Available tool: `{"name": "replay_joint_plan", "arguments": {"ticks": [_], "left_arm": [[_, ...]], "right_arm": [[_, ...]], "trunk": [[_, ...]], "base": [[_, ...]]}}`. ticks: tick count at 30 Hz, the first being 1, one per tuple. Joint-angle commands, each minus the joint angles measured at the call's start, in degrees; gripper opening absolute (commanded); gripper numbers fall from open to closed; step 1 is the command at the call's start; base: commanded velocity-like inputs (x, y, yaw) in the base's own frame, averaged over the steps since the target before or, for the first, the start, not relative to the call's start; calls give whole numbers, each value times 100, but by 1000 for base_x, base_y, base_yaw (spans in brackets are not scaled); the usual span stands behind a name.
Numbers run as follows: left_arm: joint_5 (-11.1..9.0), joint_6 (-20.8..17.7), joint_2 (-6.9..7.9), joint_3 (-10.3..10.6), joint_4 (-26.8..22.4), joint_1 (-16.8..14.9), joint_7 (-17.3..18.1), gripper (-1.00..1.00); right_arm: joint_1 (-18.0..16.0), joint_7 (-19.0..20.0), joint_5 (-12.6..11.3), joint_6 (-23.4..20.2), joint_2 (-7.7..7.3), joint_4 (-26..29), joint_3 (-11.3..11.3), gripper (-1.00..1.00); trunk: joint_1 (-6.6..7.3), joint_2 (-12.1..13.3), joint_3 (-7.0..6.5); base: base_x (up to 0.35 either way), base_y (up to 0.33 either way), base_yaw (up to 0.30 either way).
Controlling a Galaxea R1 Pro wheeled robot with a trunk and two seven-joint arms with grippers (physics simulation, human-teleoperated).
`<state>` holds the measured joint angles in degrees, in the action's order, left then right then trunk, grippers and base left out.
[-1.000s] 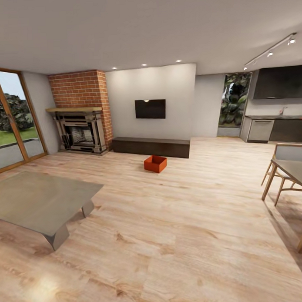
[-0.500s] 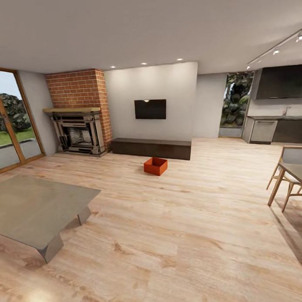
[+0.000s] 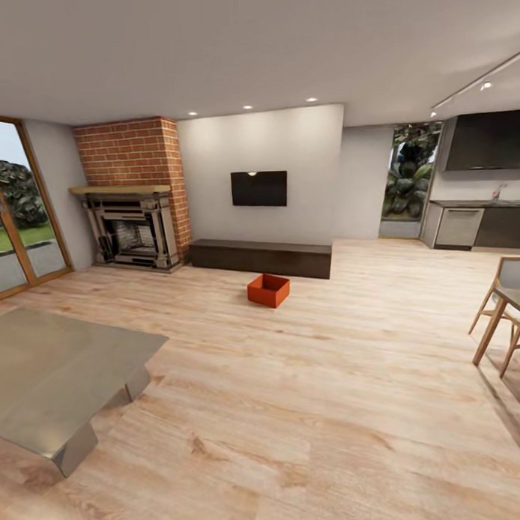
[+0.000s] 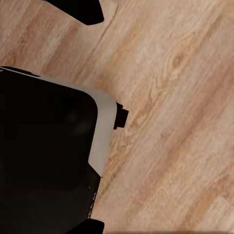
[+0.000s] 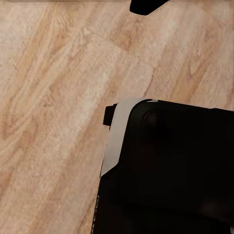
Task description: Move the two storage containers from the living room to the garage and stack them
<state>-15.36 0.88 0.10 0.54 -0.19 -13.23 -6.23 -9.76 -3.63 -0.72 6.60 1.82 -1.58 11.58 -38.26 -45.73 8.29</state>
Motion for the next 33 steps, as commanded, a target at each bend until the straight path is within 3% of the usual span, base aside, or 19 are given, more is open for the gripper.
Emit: {"name": "replay_joint_plan", "arguments": {"ticks": [1,33], "left_arm": [[-29,9,-1,8,1,-4,-10,100],[-29,-15,8,8,1,-4,-10,100]], "right_arm": [[-8,-23,-7,30,3,-17,38,100],[-8,-20,2,22,20,-11,38,100]], "trunk": [[-4,-5,8],[-4,-5,8]], "base": [[323,0,0],[323,15,0]]}}
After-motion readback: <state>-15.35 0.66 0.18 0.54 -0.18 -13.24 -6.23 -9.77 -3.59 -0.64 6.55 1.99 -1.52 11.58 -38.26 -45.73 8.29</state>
